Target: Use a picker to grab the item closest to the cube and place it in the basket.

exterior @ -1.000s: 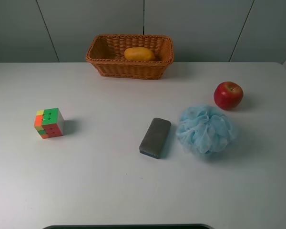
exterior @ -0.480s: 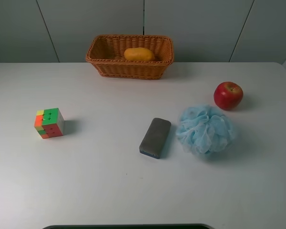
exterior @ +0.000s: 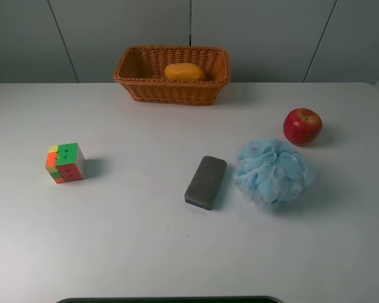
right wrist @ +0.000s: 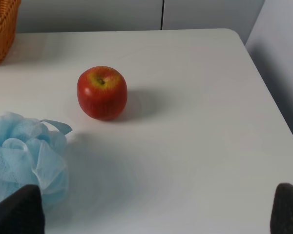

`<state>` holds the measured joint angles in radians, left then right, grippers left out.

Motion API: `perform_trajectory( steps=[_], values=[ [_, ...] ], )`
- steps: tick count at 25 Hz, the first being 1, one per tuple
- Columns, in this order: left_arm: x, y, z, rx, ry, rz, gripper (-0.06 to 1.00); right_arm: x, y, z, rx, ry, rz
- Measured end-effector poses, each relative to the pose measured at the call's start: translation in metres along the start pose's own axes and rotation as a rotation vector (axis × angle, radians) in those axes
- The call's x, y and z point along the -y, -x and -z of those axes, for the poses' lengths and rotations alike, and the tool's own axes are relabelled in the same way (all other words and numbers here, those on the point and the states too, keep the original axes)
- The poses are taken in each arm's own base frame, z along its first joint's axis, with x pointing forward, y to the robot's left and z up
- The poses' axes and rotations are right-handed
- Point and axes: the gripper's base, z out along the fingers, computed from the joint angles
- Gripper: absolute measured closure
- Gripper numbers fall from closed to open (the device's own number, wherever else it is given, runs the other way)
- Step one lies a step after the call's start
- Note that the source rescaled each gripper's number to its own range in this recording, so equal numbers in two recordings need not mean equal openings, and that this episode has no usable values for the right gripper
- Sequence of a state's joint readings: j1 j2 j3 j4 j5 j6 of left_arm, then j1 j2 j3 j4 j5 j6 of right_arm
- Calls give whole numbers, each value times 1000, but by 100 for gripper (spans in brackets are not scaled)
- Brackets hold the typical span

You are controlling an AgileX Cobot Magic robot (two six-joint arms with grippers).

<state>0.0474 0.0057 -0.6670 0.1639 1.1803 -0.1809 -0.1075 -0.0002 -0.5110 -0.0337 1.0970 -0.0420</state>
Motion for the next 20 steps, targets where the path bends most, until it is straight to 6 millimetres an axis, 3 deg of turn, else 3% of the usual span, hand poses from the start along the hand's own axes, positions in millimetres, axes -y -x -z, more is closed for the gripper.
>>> perform_trajectory(
  steps=[7, 20],
  values=[
    [8, -21, -33, -63, -51, -3, -6, 0, 0, 0, 0, 0, 0],
    [9, -22, -33, -67, -61, -13, -6, 0, 0, 0, 0, 0, 0]
  ],
)
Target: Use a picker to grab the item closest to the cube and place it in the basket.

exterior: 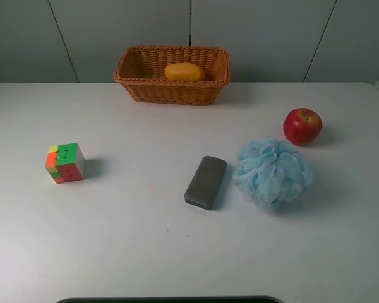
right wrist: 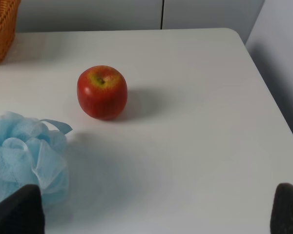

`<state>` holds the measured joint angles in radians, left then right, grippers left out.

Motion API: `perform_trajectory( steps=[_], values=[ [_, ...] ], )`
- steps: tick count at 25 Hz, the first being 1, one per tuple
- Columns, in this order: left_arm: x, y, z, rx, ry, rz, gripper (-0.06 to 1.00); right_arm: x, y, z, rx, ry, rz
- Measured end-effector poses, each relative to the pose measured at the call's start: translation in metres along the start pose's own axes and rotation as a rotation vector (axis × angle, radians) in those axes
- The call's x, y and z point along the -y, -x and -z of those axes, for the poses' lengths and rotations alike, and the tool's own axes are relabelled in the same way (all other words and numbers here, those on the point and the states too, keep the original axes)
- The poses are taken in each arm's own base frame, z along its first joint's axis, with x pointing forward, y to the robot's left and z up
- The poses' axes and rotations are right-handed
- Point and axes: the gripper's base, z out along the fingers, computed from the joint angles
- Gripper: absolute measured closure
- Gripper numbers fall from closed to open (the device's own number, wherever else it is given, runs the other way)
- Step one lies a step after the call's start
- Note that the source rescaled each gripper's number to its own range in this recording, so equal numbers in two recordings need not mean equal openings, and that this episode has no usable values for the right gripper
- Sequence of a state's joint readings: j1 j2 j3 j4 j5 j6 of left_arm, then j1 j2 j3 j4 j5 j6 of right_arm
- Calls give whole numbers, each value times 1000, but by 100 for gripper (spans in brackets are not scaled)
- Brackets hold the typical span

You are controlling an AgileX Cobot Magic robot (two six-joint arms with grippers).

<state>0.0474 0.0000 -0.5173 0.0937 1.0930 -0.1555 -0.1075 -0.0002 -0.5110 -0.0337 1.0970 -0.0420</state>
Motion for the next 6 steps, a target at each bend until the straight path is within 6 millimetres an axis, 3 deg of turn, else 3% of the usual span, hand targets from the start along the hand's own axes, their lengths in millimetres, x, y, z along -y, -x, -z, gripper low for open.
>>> perform_trajectory(
  steps=[6],
  values=[
    [0, 0, 0, 0, 0, 0, -6, 0, 0, 0, 0, 0, 0]
  ],
)
